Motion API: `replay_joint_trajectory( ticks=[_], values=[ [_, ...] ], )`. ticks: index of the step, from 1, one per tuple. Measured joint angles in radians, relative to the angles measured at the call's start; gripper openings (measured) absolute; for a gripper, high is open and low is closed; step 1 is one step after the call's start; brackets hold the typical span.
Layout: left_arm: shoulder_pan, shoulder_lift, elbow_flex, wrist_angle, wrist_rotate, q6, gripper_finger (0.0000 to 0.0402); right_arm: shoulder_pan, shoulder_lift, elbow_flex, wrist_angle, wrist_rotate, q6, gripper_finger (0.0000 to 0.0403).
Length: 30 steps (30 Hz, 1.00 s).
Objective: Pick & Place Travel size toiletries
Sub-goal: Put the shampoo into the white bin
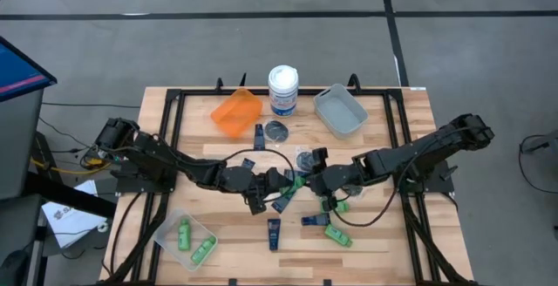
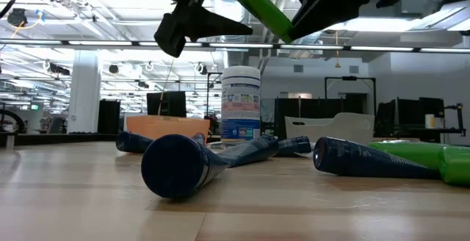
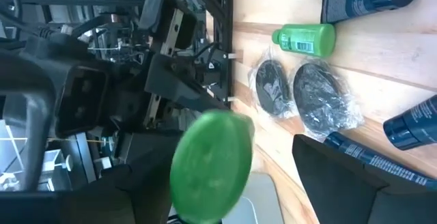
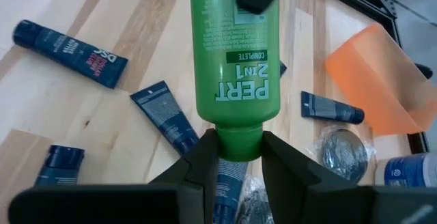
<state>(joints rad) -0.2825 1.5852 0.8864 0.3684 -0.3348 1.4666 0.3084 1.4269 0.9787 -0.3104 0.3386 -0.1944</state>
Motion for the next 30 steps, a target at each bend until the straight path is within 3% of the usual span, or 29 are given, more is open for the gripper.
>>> replay_joint_trajectory(
  ticks=[19,30],
  values=[
    [0.003,0.000,0.000,0.006,-0.003,-0.003,0.0143,-0.037,0.000,0.000,-0.003,-0.058,0.000,0.0082],
    [0.003,0.000,0.000,0.003,-0.003,-0.006,0.0118,-0.036,0.000,0.000,-0.002,-0.059,0.004,0.0094]
  ],
)
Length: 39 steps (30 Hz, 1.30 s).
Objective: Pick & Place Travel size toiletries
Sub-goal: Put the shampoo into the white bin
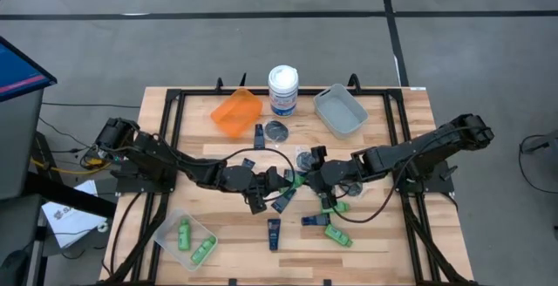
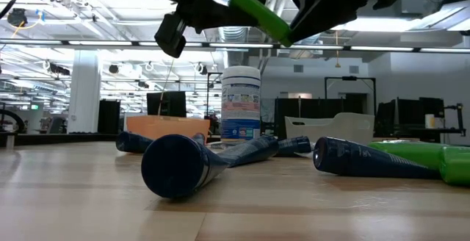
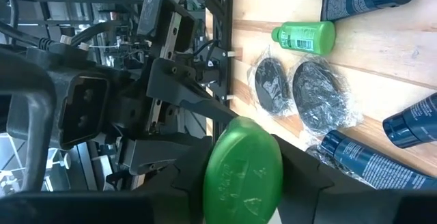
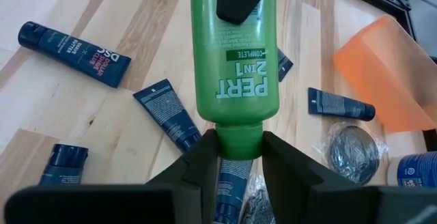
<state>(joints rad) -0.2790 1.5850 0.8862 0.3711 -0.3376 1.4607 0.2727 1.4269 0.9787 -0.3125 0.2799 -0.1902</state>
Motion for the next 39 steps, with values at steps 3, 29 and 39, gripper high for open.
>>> replay_joint_trajectory(
  ticks=[3,29,39],
  values=[
    [0.000,0.000,0.000,0.006,-0.011,-0.002,0.0117,0.004,0.000,0.000,0.006,0.001,0.000,0.0120],
    [-0.172,0.000,0.000,-0.019,-0.532,-0.683,0.0115,0.026,-0.094,0.000,-0.195,0.067,0.145,0.0254],
    [-0.446,-0.021,0.000,-0.054,-0.808,-1.110,0.0115,0.028,-0.086,0.000,-0.221,0.067,0.164,0.0254]
  ],
)
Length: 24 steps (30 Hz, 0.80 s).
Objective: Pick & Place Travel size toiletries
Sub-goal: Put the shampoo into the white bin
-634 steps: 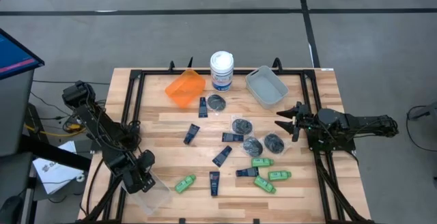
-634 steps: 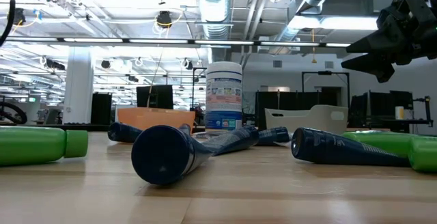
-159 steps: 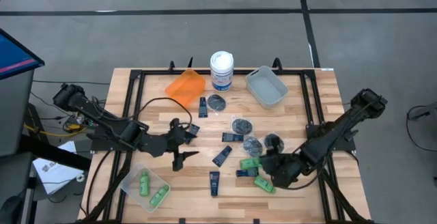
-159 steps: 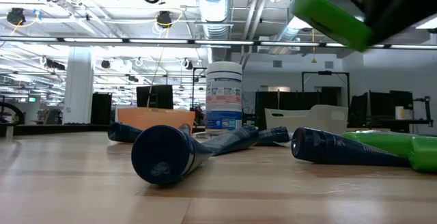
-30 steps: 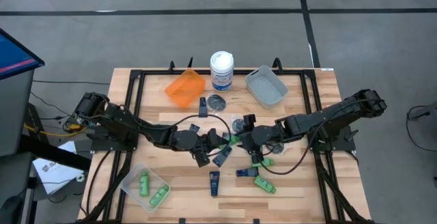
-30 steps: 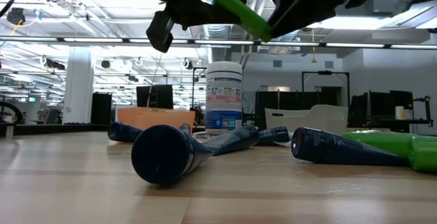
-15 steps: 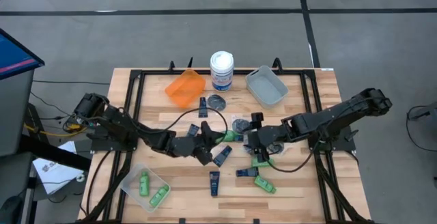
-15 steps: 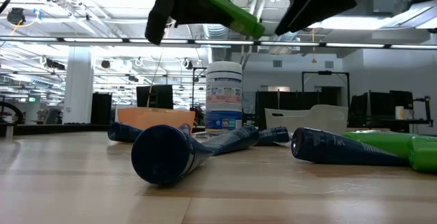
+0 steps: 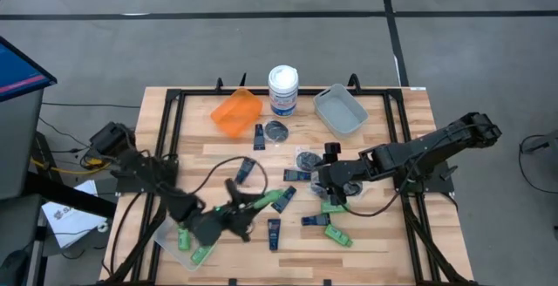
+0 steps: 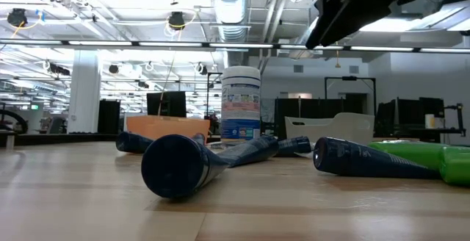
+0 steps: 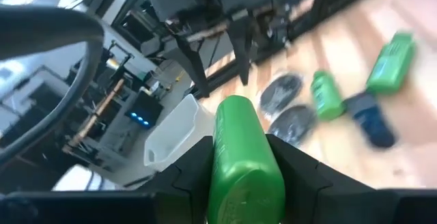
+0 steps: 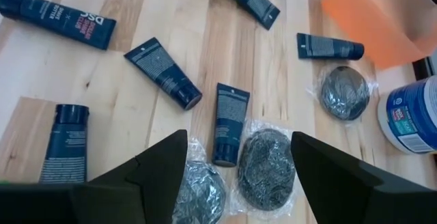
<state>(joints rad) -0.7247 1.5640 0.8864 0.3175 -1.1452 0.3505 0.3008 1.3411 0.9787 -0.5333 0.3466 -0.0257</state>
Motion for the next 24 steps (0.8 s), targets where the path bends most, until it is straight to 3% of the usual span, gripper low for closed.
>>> replay_joint_trajectory(
  ticks=[4,9,16,20,24],
  values=[
    [-0.102,-0.056,0.000,0.003,-0.077,-0.179,0.0114,0.000,0.000,0.000,0.001,0.000,0.000,0.0254],
    [-0.195,-0.200,0.000,0.004,-0.097,-0.315,0.0104,-0.001,0.000,0.000,0.002,-0.001,0.000,0.0254],
    [-0.288,-0.432,0.000,-0.025,0.032,-0.396,0.0102,-0.001,0.000,0.000,0.002,-0.001,0.001,0.0254],
    [-0.338,-0.519,0.000,-0.180,0.038,-0.519,0.0102,0.000,0.000,0.000,0.002,-0.001,0.000,0.0254],
    [-0.363,-0.568,0.000,-0.414,0.112,-0.815,0.0102,0.000,0.000,0.000,0.002,-0.001,0.000,0.0254]
  ],
)
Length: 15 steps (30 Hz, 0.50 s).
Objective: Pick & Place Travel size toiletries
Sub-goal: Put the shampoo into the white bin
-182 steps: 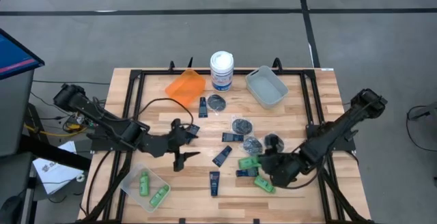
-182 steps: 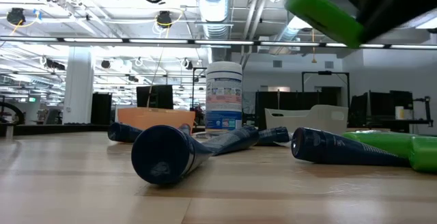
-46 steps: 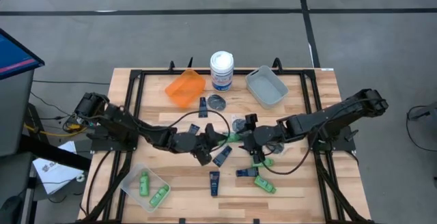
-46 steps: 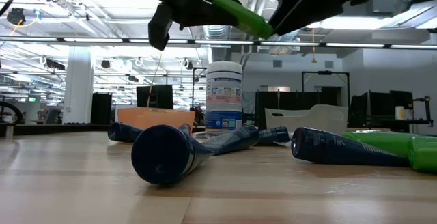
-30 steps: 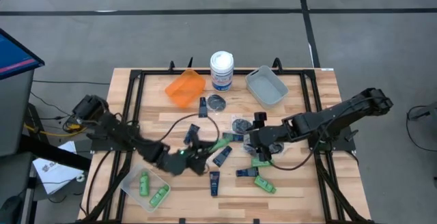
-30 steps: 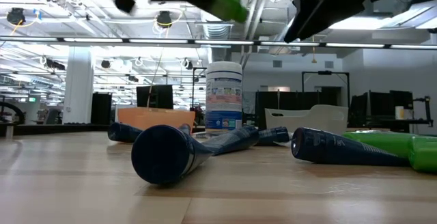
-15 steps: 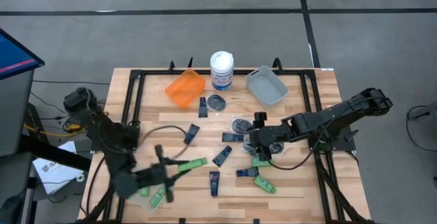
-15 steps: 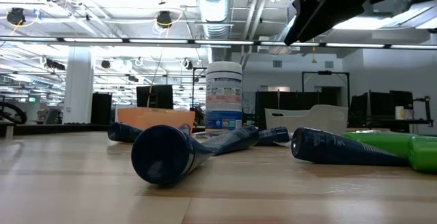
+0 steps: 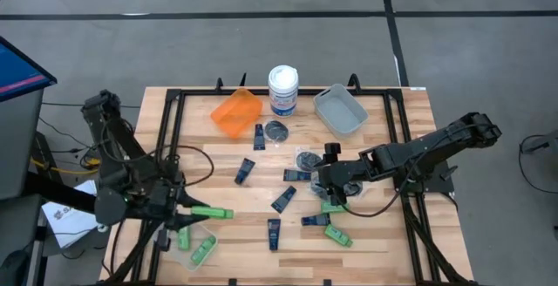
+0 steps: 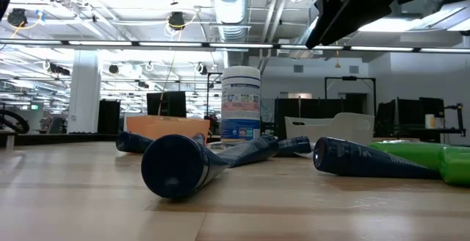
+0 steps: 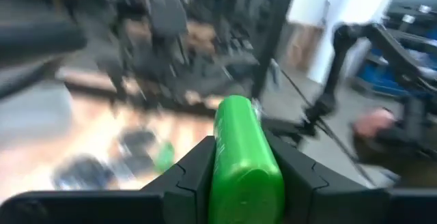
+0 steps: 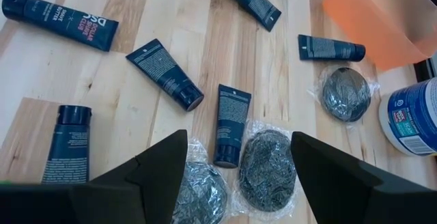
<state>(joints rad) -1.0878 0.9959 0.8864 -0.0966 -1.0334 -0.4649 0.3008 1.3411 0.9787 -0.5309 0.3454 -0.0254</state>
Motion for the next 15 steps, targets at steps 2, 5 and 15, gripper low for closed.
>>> replay_joint_trajectory(
  ticks=[2,5,15],
  values=[
    [0.000,-0.002,0.000,-0.097,0.072,-0.161,0.0102,0.000,0.000,0.000,0.000,0.000,0.000,0.0254],
    [0.001,0.014,0.000,-0.196,0.175,-0.366,0.0102,0.000,0.000,0.000,0.000,0.000,-0.001,0.0254],
    [0.024,0.172,0.000,-0.470,0.484,-0.906,0.0103,-0.003,0.000,0.000,0.016,0.000,-0.004,0.0254]
  ],
)
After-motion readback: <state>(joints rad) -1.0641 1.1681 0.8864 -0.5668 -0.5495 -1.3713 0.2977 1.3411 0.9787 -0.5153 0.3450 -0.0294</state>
